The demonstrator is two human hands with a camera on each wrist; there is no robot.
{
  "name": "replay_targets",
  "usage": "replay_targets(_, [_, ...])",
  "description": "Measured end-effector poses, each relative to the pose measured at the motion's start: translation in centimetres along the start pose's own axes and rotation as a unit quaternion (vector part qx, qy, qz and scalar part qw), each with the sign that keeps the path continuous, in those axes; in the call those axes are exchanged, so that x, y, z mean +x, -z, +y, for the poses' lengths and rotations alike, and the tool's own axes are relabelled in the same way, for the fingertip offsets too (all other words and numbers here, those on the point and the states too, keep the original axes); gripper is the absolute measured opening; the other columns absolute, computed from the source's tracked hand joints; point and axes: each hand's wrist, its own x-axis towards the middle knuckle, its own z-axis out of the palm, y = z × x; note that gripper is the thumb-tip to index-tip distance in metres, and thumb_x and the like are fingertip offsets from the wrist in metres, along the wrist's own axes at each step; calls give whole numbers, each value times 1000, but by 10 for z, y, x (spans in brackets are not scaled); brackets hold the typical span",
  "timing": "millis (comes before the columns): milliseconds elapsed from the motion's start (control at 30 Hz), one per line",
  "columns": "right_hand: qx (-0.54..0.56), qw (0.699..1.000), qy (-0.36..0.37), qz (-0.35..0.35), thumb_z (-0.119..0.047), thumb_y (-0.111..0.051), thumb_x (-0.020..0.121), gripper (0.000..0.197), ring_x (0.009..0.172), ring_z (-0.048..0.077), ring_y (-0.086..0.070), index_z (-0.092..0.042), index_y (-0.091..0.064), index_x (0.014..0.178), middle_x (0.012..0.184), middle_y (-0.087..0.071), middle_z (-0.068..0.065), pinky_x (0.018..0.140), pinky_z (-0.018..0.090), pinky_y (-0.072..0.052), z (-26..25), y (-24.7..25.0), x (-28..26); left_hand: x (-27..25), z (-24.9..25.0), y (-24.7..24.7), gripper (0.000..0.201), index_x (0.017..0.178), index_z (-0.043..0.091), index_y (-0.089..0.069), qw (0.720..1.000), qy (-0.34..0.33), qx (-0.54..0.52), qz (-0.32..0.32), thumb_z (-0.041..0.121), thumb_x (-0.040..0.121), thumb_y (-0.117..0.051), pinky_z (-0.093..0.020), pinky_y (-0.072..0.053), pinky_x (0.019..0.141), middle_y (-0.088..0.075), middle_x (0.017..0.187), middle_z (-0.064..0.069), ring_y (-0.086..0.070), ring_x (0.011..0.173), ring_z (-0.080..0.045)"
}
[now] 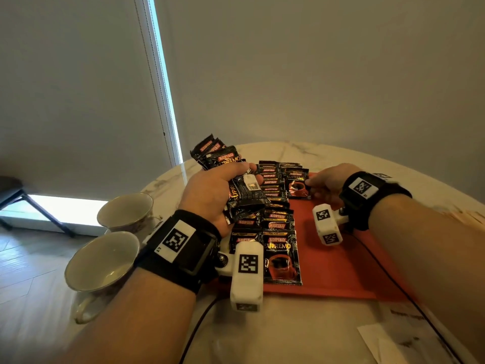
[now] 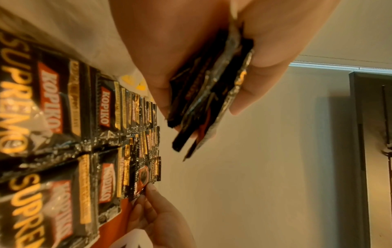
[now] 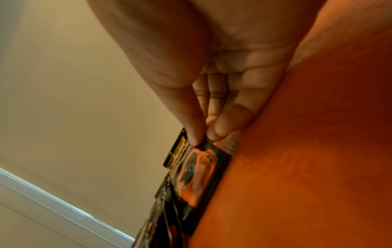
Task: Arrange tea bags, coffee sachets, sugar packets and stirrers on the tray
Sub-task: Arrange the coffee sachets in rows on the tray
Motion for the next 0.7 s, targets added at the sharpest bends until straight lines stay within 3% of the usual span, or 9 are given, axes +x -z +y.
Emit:
replay_targets(67, [-18, 1000, 3, 7, -8, -79, 85, 8, 60, 18, -61, -2, -73, 86, 75, -69, 10, 63, 28, -51, -1, 0, 2, 0, 0, 0, 13, 95, 6, -74, 1000, 2, 0, 0, 13, 100, -63, -42, -62, 72, -76, 83, -10, -76, 71, -23])
replay_targets(133, [-36, 999, 3, 16, -13, -80, 86, 11, 54, 16, -59, -4, -74, 88, 74, -69, 8, 41, 21, -43, -1, 0, 2, 0, 0, 0, 13, 95, 7, -74, 1000, 4, 6, 0, 13, 99, -63, -43, -63, 73, -76, 83, -10, -76, 71, -23])
replay_targets(200, [-43, 999, 4, 24, -15, -81, 85, 13, 54, 16, -58, -4, -74, 88, 75, -69, 8, 34, 17, -38, -1, -1, 3, 1, 0, -1, 13, 94, 7, -74, 1000, 3, 8, 0, 13, 99, -64, -44, -62, 74, -77, 83, -10, -76, 72, -23])
replay_targets(300, [-59, 998, 5, 26, -18, -82, 85, 16, 56, 15, -58, -5, -72, 85, 75, -68, 7, 34, 17, -39, -1, -1, 3, 1, -1, 0, 34, 71, 14, -82, 1000, 0, 5, -7, 11, 99, -64, -46, -62, 77, -77, 82, -9, -76, 71, -23])
replay_targets(367, [-60, 998, 7, 24, -20, -83, 84, 18, 59, 16, -60, -5, -73, 87, 76, -69, 7, 44, 24, -47, -2, -2, 4, 0, -1, 0, 45, 58, 18, -81, 1000, 1, 0, -14, 10, 99, -63, -47, -61, 80, -77, 80, -8, -76, 70, -23])
replay_targets(433, [-55, 998, 9, 22, -20, -83, 84, 20, 64, 18, -61, -4, -73, 89, 78, -70, 8, 55, 27, -51, -1, -1, 6, -1, -1, 0, 45, 59, 18, -81, 1000, 3, 2, -19, 10, 99, -63, -47, -61, 81, -77, 82, -9, -76, 72, -24])
replay_targets(600, [25, 1000, 12, 0, -17, -73, 93, 13, 63, 15, -58, -8, -72, 102, 76, -65, 5, 56, 26, -48, 1, -2, -2, -2, -4, -2, 49, 56, 17, -79, 1000, 15, 2, -22, 12, 101, -60, -50, -61, 86, -77, 81, -10, -76, 72, -24])
replay_targets(700, [89, 995, 32, 8, -19, -74, 92, 11, 61, 13, -54, -10, -69, 93, 75, -63, 2, 57, 26, -46, -5, 0, -24, -1, -5, -4, 51, 55, 15, -79, 999, 21, -18, -25, 13, 102, -59, -48, -61, 83, -77, 82, -11, -77, 72, -25])
